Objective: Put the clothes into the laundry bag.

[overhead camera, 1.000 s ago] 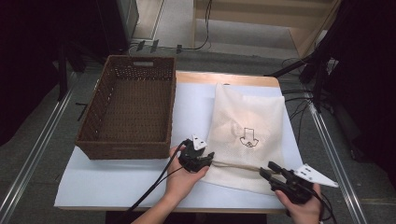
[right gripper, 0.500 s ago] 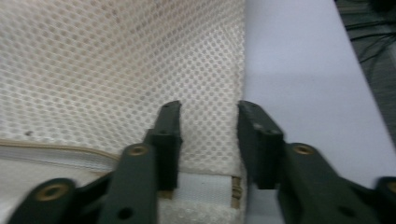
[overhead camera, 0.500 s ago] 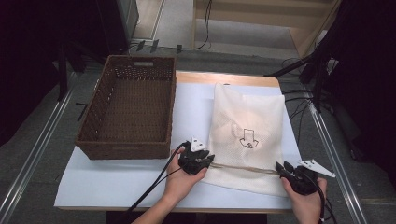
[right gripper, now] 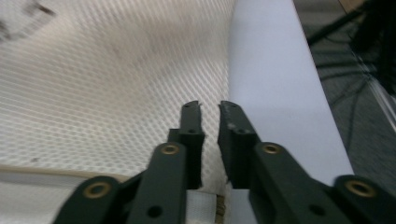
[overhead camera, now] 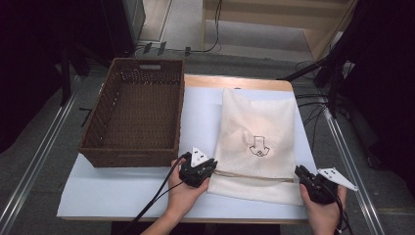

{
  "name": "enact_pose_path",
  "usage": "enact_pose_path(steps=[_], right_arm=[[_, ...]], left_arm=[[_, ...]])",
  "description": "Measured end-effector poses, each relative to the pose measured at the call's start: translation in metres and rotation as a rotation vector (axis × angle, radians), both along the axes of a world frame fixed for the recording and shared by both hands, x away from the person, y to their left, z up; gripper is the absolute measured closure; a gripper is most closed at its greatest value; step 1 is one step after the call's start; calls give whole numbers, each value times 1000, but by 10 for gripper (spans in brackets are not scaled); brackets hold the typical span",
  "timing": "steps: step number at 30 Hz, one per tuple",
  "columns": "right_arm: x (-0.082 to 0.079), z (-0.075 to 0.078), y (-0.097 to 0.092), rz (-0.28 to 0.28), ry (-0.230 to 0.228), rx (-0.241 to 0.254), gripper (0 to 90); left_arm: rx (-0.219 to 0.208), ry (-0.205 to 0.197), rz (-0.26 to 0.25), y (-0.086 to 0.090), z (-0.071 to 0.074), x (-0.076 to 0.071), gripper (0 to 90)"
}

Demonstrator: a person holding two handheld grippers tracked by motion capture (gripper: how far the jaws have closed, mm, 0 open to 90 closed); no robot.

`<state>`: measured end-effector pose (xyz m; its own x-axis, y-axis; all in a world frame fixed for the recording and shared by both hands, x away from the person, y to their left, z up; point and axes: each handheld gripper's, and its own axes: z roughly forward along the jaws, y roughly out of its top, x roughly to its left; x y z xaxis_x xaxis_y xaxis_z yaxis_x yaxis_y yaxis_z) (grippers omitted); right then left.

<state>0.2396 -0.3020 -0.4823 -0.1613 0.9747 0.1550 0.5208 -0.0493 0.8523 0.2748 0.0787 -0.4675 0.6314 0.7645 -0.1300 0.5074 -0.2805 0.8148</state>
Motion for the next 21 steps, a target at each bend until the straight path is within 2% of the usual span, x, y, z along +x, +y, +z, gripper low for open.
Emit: enact_pose_path(steps=[2,3,5,7,10,12,13,14,15,17,18,21], right_arm=[[-4,3,-2,15,-47,-1,655],[-5,3,-2,24,-64,1,603],[-5,3,-1,52,-91,1,574],[-4,2,-1,90,-100,46,585],[-4,4,1,98,-106,54,588],[-5,4,3,106,-98,58,581],[-5,4,3,105,-95,51,551],[-6,4,5,102,-91,37,493],[-6,4,6,101,-86,20,461],[-7,6,8,105,-59,-16,380],[-7,7,9,107,-61,-27,344],[-7,8,12,121,-55,-7,215]], left_arm=[[14,-56,12,5,4,-8,596],[-5,-66,10,7,6,-10,537],[-35,-57,-4,11,10,-12,451],[-56,-45,-27,16,14,-14,329],[-45,-54,-48,23,16,-22,161],[-38,-66,-89,32,15,-29,111],[-28,-70,-92,38,14,-31,51],[-35,-68,-97,43,13,-32,30],[-61,-59,-110,49,13,-33,11],[-97,-56,-95,62,13,-35,0],[-109,-59,-89,67,14,-36,0],[-124,-68,-76,79,18,-38,0]])
